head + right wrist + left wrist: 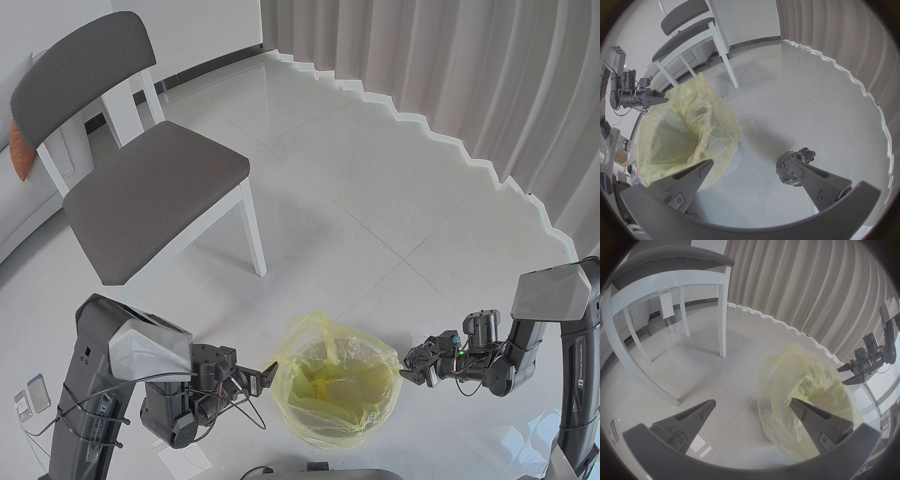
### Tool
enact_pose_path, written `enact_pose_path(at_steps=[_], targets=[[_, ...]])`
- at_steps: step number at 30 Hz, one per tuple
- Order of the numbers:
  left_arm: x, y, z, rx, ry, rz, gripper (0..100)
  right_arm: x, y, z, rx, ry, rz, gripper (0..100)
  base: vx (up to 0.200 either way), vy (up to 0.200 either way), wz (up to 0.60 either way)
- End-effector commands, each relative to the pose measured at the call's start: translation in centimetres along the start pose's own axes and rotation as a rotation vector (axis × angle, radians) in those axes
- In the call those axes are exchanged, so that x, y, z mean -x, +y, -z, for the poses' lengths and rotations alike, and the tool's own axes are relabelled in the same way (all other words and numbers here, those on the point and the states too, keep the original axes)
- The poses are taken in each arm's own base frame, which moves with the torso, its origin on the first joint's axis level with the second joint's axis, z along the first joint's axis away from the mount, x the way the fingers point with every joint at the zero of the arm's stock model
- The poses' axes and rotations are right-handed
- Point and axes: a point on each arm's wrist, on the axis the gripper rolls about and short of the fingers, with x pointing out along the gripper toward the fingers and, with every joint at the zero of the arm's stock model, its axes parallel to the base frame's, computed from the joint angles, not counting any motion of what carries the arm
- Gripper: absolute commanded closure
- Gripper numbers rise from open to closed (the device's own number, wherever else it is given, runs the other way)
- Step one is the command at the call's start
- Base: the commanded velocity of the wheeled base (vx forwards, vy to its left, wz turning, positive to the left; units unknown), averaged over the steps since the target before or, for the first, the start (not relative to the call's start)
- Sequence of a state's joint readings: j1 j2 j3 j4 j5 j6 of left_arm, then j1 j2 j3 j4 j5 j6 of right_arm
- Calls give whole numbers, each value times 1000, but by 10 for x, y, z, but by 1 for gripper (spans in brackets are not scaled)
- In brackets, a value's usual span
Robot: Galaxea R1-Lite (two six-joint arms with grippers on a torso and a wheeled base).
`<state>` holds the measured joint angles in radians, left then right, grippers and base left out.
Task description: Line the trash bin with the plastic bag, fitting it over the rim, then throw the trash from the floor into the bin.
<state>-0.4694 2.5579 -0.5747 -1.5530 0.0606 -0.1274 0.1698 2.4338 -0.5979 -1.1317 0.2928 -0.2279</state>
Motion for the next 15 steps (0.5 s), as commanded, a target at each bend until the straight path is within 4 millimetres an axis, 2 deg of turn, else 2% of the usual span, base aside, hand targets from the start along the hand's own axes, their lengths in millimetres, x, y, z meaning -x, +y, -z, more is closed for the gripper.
enact_pose_path(at_steps=[1, 15], targets=[[-8, 6, 10, 4, 7, -16, 0, -1, 0, 2, -1, 6, -2, 0, 0, 0, 0], [-4, 9, 19, -13, 78, -21, 0, 2, -4, 6, 10, 17, 10, 0, 0, 0, 0]])
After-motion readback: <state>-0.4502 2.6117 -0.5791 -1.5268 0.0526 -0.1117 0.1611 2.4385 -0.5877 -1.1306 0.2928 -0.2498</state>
